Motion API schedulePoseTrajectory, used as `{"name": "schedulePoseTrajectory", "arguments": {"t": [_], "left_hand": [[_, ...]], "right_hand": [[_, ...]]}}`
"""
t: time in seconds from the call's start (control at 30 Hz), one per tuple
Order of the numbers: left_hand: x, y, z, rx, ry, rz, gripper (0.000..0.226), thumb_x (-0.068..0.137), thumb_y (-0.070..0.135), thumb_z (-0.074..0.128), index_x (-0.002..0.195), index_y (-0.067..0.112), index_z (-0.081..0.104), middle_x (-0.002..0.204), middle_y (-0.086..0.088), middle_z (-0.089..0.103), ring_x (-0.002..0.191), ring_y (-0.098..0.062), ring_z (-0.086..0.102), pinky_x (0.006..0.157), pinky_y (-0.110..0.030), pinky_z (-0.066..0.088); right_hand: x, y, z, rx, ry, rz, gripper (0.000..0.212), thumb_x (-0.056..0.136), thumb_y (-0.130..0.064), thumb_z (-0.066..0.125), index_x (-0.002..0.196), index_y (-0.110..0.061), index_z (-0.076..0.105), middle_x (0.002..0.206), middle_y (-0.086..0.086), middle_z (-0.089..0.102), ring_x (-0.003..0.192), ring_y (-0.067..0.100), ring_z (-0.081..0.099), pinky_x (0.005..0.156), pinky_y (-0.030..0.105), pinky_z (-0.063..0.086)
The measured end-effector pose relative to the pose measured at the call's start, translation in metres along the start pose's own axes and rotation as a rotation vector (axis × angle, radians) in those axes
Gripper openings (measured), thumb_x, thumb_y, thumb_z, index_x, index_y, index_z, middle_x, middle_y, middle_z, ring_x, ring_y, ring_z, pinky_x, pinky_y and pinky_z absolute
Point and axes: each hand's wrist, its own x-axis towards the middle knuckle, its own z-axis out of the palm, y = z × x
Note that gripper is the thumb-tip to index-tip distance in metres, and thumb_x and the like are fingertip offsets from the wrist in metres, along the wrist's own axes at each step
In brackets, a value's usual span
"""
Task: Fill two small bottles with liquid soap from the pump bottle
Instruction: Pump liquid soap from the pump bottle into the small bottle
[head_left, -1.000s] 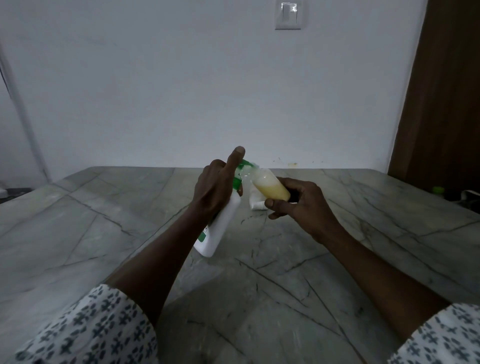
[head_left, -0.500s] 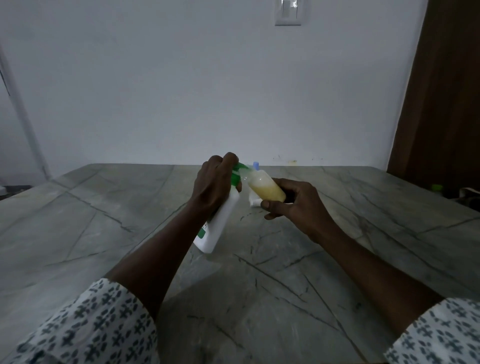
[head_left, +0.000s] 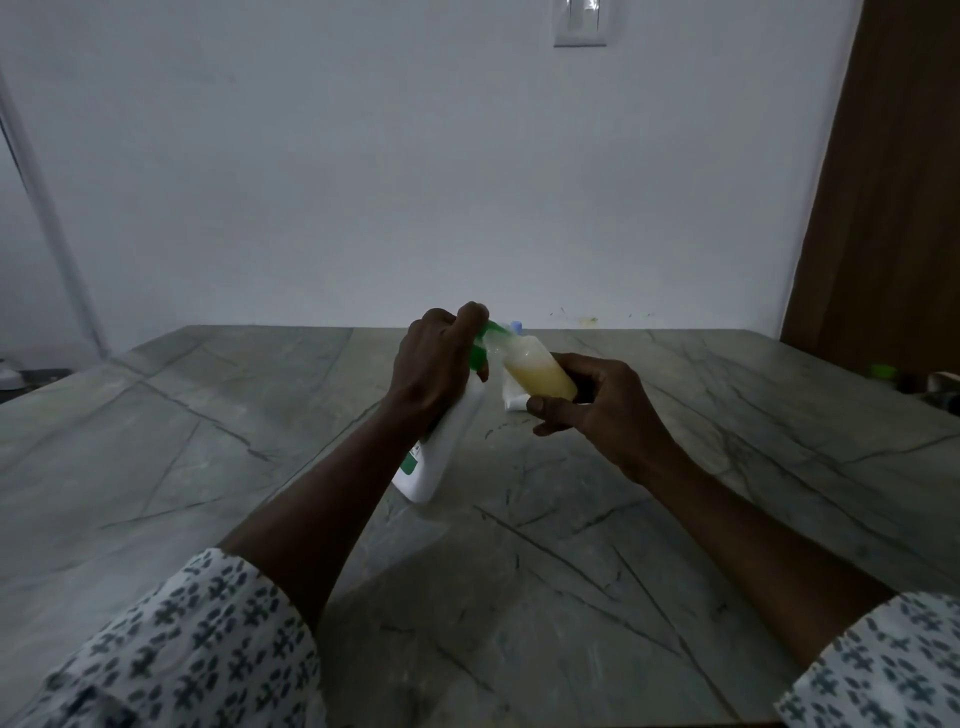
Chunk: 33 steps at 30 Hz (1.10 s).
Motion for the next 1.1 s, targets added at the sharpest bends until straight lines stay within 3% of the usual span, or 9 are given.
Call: {"name": "schedulePoseTrajectory", "arguments": {"t": [0.1,0.23,0.33,0.4,0.73,0.83,0.97,1.03,1.1], "left_hand": [[0.000,0.000,0.001,-0.026,0.007,0.010,0.044,0.088,0.038,0.031,0.056,0.018,0.053,0.055,-0.006,0.064,0.069,-0.044,0.059,0.082,-0.055,0.051],[0.001,-0.006,-0.001,-0.181,0.007,-0.084,0.050,0.091,0.042,0.034,0.061,0.013,0.061,0.059,-0.007,0.067,0.074,-0.038,0.061,0.087,-0.059,0.047],[-0.002,-0.003,-0.004,-0.354,-0.048,-0.111,0.070,0.088,0.054,0.038,0.078,-0.008,0.068,0.061,-0.016,0.066,0.057,-0.027,0.059,0.069,-0.045,0.049],[-0.004,-0.001,-0.007,-0.440,-0.063,-0.142,0.073,0.089,0.057,0.040,0.089,-0.010,0.071,0.063,-0.021,0.064,0.053,-0.026,0.057,0.060,-0.034,0.045],[-0.008,0.004,-0.013,-0.583,-0.014,-0.166,0.067,0.095,0.066,0.034,0.068,0.022,0.077,0.057,-0.010,0.061,0.051,-0.021,0.058,0.054,-0.028,0.046],[-0.004,0.000,-0.015,-0.607,0.009,-0.132,0.062,0.094,0.063,0.034,0.073,0.026,0.079,0.061,-0.010,0.065,0.048,-0.018,0.056,0.050,-0.027,0.044],[0.001,-0.010,-0.018,-0.593,-0.051,-0.082,0.049,0.083,0.062,0.054,0.079,0.018,0.076,0.074,-0.010,0.069,0.048,-0.018,0.054,0.050,-0.026,0.042],[0.002,-0.015,-0.024,-0.507,-0.122,-0.073,0.053,0.074,0.054,0.065,0.083,0.002,0.070,0.068,-0.010,0.064,0.051,-0.019,0.052,0.056,-0.027,0.042],[0.003,-0.018,-0.033,-0.431,-0.227,-0.090,0.046,0.068,0.044,0.073,0.088,0.003,0.069,0.070,-0.007,0.063,0.060,-0.016,0.055,0.063,-0.029,0.043]], "right_hand": [[0.000,-0.001,0.001,0.013,-0.007,-0.005,0.058,0.076,-0.007,0.080,0.130,-0.005,0.060,0.111,0.013,0.070,0.078,0.024,0.074,0.069,0.039,0.063],[0.000,-0.002,0.003,0.063,-0.016,0.008,0.056,0.076,-0.005,0.079,0.129,-0.003,0.060,0.110,0.013,0.070,0.082,0.025,0.074,0.070,0.041,0.062],[0.000,-0.004,0.006,0.127,-0.028,0.021,0.052,0.077,-0.003,0.078,0.126,-0.002,0.062,0.109,0.016,0.070,0.083,0.028,0.073,0.070,0.042,0.062],[0.000,-0.003,0.008,0.172,-0.031,0.035,0.050,0.077,-0.002,0.078,0.125,0.000,0.062,0.109,0.018,0.070,0.085,0.031,0.073,0.072,0.044,0.062],[-0.001,0.000,0.012,0.292,-0.037,0.095,0.042,0.080,-0.001,0.074,0.119,0.001,0.060,0.108,0.028,0.065,0.088,0.041,0.070,0.077,0.047,0.061],[0.000,0.000,0.009,0.340,-0.026,0.119,0.039,0.080,-0.001,0.074,0.117,0.000,0.059,0.105,0.032,0.064,0.089,0.044,0.069,0.079,0.049,0.060],[0.002,0.004,0.010,0.323,-0.026,0.166,0.040,0.081,-0.003,0.075,0.118,-0.001,0.059,0.110,0.031,0.063,0.091,0.040,0.070,0.081,0.047,0.060],[0.001,0.006,0.011,0.296,-0.032,0.181,0.041,0.081,-0.006,0.076,0.119,-0.003,0.060,0.115,0.027,0.062,0.092,0.038,0.071,0.082,0.043,0.060],[0.001,0.006,0.012,0.274,-0.023,0.205,0.039,0.082,-0.007,0.075,0.118,-0.004,0.061,0.117,0.023,0.061,0.091,0.037,0.071,0.081,0.039,0.060]]}}
